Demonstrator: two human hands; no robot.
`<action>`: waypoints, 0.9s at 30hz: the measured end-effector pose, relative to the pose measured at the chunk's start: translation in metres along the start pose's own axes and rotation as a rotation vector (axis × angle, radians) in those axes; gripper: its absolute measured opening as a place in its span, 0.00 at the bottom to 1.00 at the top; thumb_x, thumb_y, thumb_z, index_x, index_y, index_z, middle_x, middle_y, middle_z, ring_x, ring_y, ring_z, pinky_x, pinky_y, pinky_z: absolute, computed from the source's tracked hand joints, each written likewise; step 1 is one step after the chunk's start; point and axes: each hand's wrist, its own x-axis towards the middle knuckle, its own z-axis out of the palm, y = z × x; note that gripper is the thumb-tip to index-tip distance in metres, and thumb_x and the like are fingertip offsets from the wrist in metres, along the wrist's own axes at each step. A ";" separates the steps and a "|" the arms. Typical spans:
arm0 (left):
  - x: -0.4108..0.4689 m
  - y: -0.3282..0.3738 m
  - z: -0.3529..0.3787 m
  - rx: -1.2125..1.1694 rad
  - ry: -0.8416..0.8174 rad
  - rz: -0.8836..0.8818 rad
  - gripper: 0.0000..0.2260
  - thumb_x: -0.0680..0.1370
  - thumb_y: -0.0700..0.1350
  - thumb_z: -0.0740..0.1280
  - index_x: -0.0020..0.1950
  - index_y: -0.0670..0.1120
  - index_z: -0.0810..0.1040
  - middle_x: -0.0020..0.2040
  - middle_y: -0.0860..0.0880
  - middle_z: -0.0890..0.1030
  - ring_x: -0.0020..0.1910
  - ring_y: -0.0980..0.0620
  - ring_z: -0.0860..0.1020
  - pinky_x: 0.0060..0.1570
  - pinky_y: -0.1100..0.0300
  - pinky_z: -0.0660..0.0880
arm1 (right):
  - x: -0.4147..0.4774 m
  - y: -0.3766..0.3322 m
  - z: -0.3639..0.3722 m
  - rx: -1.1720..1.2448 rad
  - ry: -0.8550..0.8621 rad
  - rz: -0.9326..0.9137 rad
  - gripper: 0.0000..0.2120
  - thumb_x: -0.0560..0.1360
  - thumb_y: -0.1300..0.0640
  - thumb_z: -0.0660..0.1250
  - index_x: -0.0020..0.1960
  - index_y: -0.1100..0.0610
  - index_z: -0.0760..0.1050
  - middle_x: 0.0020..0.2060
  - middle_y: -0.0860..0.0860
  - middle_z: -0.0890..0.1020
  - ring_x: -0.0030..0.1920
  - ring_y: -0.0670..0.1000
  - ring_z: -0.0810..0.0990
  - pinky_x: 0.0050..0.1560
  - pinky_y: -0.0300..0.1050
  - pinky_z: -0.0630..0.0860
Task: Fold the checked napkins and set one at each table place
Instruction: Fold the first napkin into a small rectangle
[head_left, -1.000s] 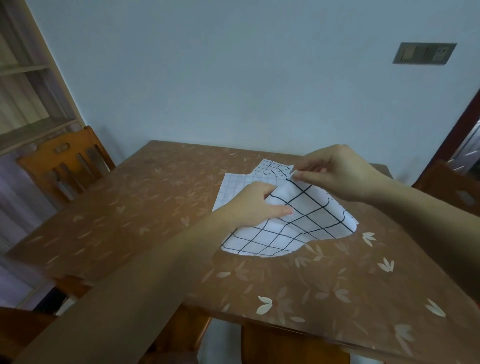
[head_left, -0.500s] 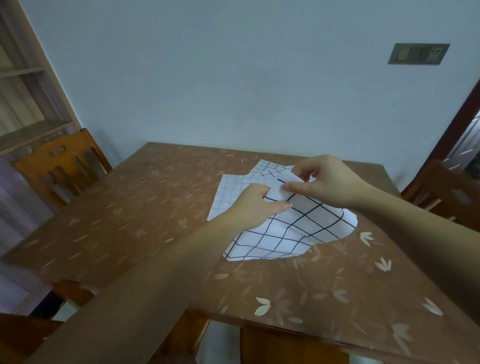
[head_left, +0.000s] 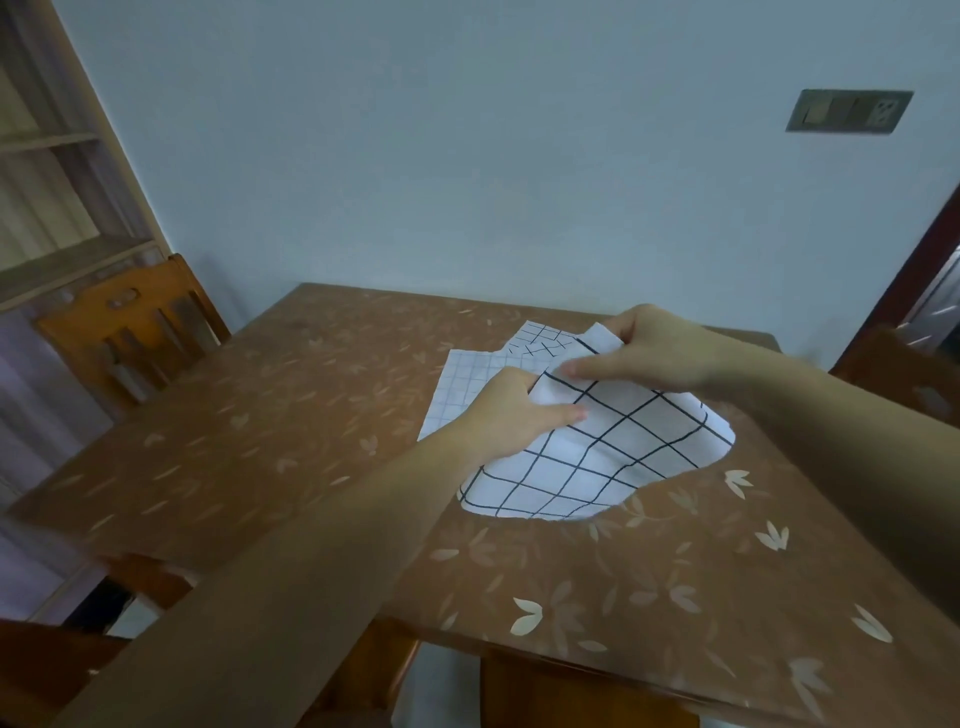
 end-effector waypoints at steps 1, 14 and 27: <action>0.000 0.001 0.001 -0.003 -0.018 -0.003 0.26 0.65 0.61 0.75 0.49 0.40 0.79 0.38 0.42 0.80 0.35 0.46 0.77 0.39 0.51 0.74 | 0.001 -0.001 0.002 -0.010 -0.002 0.005 0.07 0.70 0.50 0.75 0.40 0.53 0.84 0.34 0.49 0.83 0.36 0.45 0.79 0.39 0.37 0.74; -0.002 0.003 -0.022 0.096 -0.068 0.021 0.11 0.74 0.51 0.74 0.49 0.45 0.84 0.45 0.46 0.86 0.43 0.47 0.84 0.48 0.51 0.81 | 0.002 0.015 -0.018 0.201 -0.087 0.047 0.10 0.76 0.52 0.69 0.50 0.56 0.84 0.47 0.53 0.87 0.49 0.56 0.86 0.52 0.50 0.80; 0.004 0.005 -0.024 -0.088 -0.024 0.067 0.04 0.75 0.46 0.73 0.40 0.49 0.83 0.32 0.57 0.84 0.30 0.60 0.81 0.30 0.67 0.76 | 0.003 0.011 -0.030 0.175 -0.017 0.059 0.11 0.74 0.48 0.71 0.50 0.55 0.83 0.44 0.50 0.87 0.46 0.52 0.86 0.50 0.47 0.80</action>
